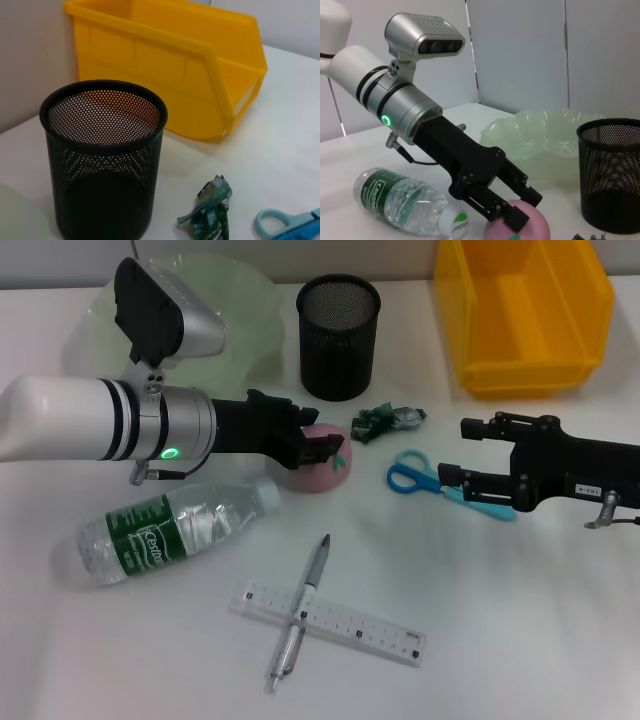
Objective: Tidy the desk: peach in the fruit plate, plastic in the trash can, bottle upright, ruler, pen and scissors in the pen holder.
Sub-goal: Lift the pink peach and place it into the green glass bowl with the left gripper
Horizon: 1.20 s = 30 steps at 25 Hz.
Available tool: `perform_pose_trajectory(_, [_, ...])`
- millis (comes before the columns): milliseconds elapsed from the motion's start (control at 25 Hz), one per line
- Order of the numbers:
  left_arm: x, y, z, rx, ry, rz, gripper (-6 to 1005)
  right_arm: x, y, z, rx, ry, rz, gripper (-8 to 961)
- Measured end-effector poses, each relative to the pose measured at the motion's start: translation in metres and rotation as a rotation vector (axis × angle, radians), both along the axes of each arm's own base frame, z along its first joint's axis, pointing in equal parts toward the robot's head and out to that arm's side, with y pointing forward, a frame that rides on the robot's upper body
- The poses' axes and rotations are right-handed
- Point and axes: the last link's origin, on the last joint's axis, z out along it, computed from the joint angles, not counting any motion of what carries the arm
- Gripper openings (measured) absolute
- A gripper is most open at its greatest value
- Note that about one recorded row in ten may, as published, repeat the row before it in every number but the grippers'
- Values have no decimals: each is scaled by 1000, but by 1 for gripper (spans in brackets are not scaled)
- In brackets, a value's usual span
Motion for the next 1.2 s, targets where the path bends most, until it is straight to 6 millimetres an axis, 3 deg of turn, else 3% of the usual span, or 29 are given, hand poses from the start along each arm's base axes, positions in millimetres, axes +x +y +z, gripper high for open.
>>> perform_pose_trajectory(320, [4, -1, 1, -8, -20, -8, 343, 0, 0, 1, 3, -3, -1, 722])
perform_pose_trajectory(480, [15, -1, 14, 38, -145, -12, 167, 1, 0, 1, 4, -3, -3, 722])
perform_pose_trajectory(760, [8, 6, 56, 258, -397, 50, 68, 1, -1, 1, 2, -2, -3, 721])
perform_pose_trajectory(880, [-7, 11, 73, 395, -491, 92, 53, 1, -1, 0, 3, -1, -2, 721])
perform_pose_trajectory(920, [-20, 14, 80, 490, -528, 135, 48, 1, -1, 0, 3, -1, -2, 721])
perform_pose_trajectory(1080, [-46, 27, 83, 654, -461, 234, 44, 0, -1, 0, 4, -1, 1, 722])
perform_pose_trajectory(1200, [-54, 34, 81, 688, -404, 285, 44, 0, -1, 0, 4, -1, 1, 722])
